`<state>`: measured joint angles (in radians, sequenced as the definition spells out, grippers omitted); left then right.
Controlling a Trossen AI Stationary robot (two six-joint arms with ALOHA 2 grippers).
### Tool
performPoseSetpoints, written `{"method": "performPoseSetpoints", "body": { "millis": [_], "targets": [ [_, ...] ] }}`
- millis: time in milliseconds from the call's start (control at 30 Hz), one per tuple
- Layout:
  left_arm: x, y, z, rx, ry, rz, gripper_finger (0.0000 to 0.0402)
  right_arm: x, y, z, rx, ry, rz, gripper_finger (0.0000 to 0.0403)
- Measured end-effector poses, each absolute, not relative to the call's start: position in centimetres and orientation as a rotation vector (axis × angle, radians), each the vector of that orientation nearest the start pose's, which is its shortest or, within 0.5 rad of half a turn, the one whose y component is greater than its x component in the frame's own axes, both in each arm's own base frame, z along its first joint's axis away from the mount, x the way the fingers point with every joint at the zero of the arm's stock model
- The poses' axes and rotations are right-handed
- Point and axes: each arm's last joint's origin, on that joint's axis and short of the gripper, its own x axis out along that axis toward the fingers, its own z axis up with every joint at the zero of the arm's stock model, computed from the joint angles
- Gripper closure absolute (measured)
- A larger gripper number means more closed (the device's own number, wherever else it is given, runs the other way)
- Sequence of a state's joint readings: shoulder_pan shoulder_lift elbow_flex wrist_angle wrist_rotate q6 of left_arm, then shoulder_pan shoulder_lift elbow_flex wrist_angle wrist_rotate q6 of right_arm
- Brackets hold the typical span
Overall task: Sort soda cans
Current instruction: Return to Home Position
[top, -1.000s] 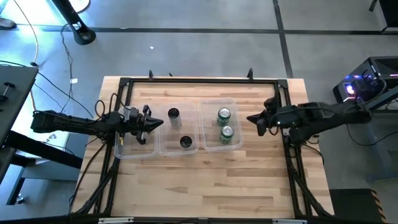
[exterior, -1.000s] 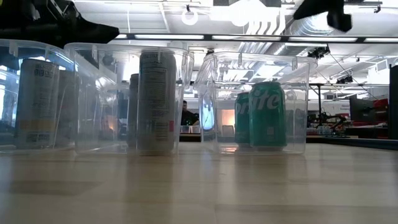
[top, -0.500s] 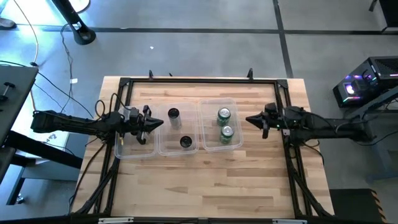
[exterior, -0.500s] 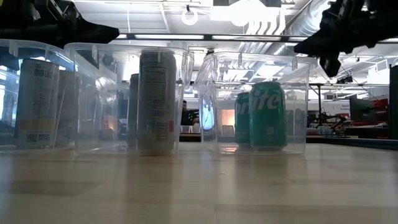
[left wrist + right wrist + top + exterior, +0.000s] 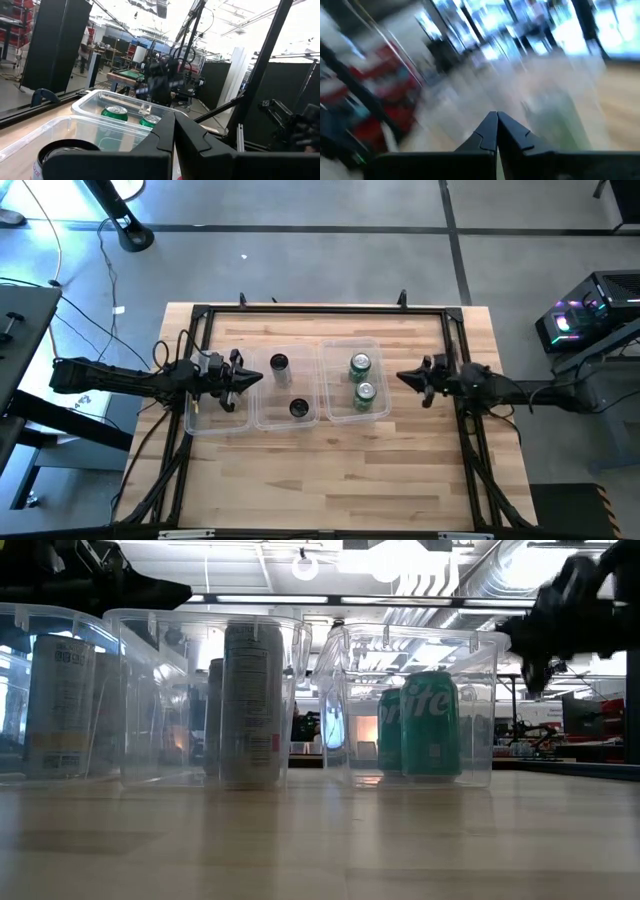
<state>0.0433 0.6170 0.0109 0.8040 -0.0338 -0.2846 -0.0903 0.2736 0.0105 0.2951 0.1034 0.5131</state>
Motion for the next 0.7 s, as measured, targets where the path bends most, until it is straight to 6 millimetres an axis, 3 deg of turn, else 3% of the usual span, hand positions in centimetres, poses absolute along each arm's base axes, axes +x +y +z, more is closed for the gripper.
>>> {"method": "performPoseSetpoints", "body": {
  "millis": [133,200,567,700],
  "targets": [
    [13.5,0.7,18.5,-0.282,-0.207,0.048,0.0401,11.1,-1.3,14.6,0.566,0.176,-0.263,0.0403],
    [13.5,0.7,18.5,-0.283,-0.207,0.048,0.0401,11.2,-1.2,14.5,0.574,0.214,-0.234,0.0403],
    [13.5,0.6,18.5,-0.284,-0.202,0.048,0.0401,11.3,-1.2,14.3,0.577,0.247,-0.220,0.0403],
    [12.8,0.3,18.8,-0.285,-0.219,0.024,0.0401,10.9,-1.1,15.0,0.577,0.173,-0.196,0.0403]
  ]
}}
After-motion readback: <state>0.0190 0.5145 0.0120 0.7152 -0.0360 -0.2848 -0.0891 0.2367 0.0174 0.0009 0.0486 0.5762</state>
